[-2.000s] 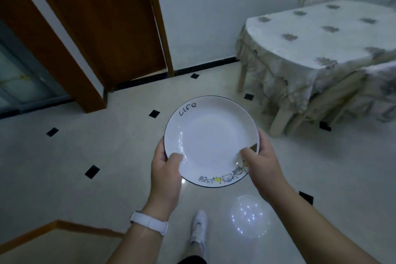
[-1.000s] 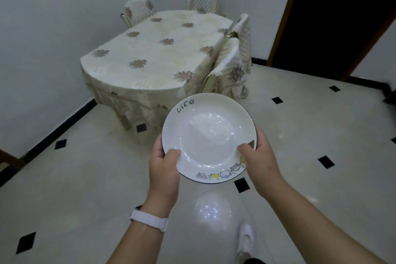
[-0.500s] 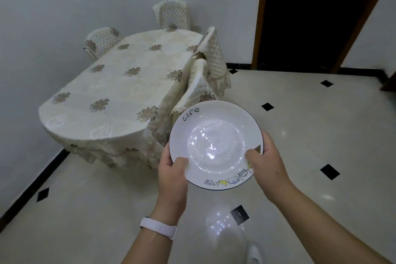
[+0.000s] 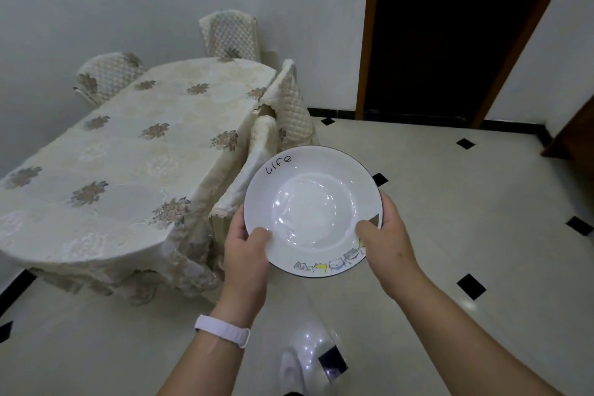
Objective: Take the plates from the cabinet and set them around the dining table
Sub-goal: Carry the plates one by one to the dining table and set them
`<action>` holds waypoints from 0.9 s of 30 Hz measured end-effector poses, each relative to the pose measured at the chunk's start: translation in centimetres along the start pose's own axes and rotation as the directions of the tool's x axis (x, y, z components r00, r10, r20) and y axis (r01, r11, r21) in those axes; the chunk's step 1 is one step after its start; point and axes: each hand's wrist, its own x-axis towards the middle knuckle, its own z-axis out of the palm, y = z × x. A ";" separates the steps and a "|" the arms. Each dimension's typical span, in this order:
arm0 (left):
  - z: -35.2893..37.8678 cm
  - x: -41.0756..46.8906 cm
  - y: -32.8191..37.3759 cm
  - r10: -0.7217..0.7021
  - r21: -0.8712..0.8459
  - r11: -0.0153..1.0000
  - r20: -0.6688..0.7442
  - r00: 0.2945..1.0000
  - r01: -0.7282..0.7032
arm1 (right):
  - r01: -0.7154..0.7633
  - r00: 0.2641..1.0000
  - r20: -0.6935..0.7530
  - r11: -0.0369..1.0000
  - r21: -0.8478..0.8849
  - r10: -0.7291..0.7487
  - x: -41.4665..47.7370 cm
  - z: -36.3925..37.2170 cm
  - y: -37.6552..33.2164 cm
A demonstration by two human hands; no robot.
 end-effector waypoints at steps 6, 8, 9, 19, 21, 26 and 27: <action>0.0 8.4 -2.0 -0.053 -0.049 0.997 0.030 0.998 0.055 | -0.057 0.998 -0.026 0.998 -0.034 0.056 6.9 3.4 0.9; 0.1 11.8 -2.3 -0.063 -0.056 0.996 0.050 0.997 0.066 | -0.069 0.997 -0.040 0.997 -0.044 0.067 9.7 4.7 0.8; 0.1 13.6 -2.3 -0.064 -0.054 0.996 0.057 0.996 0.067 | -0.067 0.997 -0.045 0.996 -0.052 0.064 11.2 5.4 0.6; 0.3 31.2 0.0 -0.050 -0.078 0.995 0.122 0.991 0.060 | -0.030 0.995 -0.102 0.996 -0.084 0.022 25.4 12.9 -3.7; 0.9 33.3 0.2 -0.058 -0.083 0.994 0.132 0.990 0.069 | -0.029 0.993 -0.117 0.998 -0.063 0.021 27.1 13.6 -3.8; 3.1 37.2 0.4 -0.030 -0.080 0.996 0.188 0.982 0.045 | -0.020 0.987 -0.161 0.998 -0.051 0.012 31.4 13.6 -4.0; 3.8 38.2 0.3 -0.029 -0.063 0.997 0.197 0.980 0.042 | -0.021 0.986 -0.169 0.998 -0.052 0.012 32.4 13.4 -4.1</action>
